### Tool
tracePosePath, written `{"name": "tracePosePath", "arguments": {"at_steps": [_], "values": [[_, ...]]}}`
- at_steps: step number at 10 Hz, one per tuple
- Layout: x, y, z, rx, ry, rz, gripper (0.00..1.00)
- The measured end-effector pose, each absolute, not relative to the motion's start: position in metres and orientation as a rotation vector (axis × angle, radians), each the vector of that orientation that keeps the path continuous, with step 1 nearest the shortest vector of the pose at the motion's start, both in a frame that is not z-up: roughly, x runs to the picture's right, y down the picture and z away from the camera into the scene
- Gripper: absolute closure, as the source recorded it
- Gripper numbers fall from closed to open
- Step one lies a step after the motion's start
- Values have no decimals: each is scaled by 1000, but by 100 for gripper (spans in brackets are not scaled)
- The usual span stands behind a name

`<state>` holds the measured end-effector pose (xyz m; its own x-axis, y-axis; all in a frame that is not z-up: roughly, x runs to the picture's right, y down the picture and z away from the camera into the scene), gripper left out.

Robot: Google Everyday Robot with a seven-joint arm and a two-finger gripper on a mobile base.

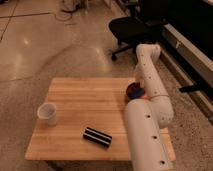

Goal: Place the pepper in the ceramic bowl

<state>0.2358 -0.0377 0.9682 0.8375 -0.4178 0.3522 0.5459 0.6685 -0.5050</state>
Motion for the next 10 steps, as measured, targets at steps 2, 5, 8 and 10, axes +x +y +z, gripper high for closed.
{"name": "tracePosePath", "arguments": {"at_steps": [2, 5, 8, 10], "values": [[236, -38, 968, -637, -214, -548, 79], [236, -38, 968, -637, -214, -548, 99], [236, -38, 968, -637, -214, -548, 78], [236, -38, 968, -637, -214, -548, 60]]}}
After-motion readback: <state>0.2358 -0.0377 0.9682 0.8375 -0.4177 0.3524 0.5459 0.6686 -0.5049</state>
